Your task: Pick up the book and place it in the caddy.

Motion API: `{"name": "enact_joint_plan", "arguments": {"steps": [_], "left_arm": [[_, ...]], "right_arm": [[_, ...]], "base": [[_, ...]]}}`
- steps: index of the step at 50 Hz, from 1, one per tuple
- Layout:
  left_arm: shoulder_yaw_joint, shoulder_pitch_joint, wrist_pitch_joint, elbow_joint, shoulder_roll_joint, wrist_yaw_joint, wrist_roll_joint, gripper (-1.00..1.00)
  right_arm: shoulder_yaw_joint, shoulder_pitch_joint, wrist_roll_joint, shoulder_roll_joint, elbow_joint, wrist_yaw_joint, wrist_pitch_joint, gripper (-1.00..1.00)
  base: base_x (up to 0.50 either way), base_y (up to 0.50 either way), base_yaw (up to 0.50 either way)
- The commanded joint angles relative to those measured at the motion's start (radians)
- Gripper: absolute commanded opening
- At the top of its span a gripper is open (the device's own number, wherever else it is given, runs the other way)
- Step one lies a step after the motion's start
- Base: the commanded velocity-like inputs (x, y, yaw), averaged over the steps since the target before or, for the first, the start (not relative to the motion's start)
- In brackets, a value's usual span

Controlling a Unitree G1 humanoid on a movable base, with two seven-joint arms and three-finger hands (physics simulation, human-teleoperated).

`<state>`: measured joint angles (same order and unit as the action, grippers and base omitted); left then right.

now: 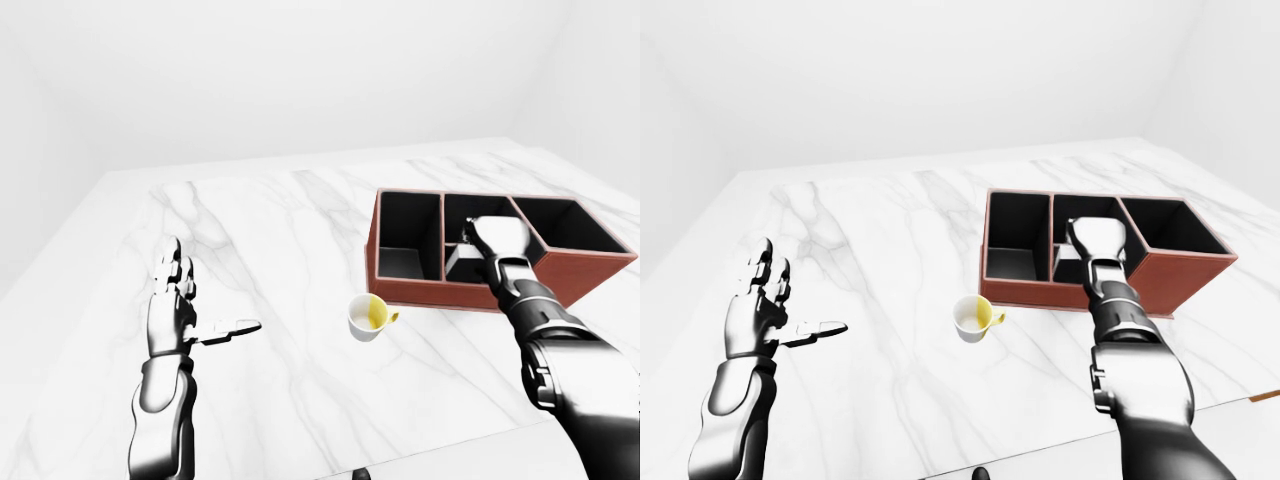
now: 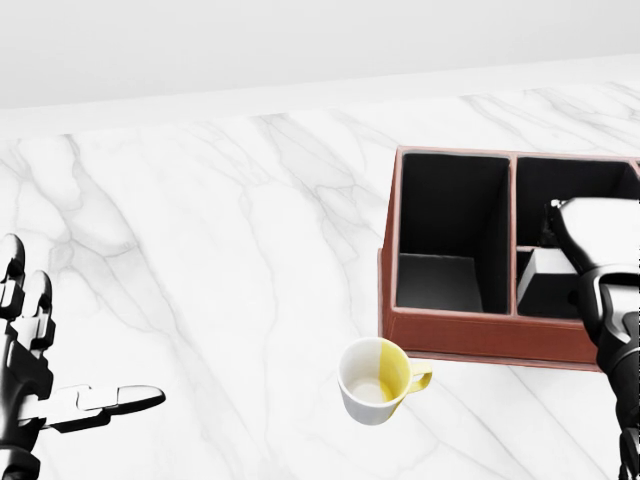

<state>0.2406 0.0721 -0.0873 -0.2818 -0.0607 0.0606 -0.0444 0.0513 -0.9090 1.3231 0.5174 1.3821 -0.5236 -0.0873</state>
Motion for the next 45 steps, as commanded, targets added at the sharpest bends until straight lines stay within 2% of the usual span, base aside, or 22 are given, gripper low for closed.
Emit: {"name": "enact_joint_plan", "arguments": {"steps": [1,2,19,45], "left_arm": [[0.001,0.001,0.0,0.008,-0.001,0.001,-0.003,1.0],[0.0,0.003,0.0,-0.002,0.0,0.0,-0.004,1.0],[0.014,0.019,0.0,-0.01,0.005,0.01,-0.014,1.0],[-0.017,-0.022,0.0,0.008,0.0,0.005,-0.016,1.0]], "right_arm": [[-0.01,-0.003,0.04,-0.019,0.009,0.0,0.0,0.69],[-0.015,-0.006,0.047,-0.02,0.009,0.0,0.0,1.0],[-0.02,-0.035,0.053,-0.011,0.004,0.0,0.0,1.0],[-0.053,-0.028,-0.102,0.064,-0.102,0.0,0.0,1.0]], "base": [[0.0,0.0,0.0],[0.0,0.0,0.0],[0.0,0.0,0.0],[0.0,0.0,0.0]]}}
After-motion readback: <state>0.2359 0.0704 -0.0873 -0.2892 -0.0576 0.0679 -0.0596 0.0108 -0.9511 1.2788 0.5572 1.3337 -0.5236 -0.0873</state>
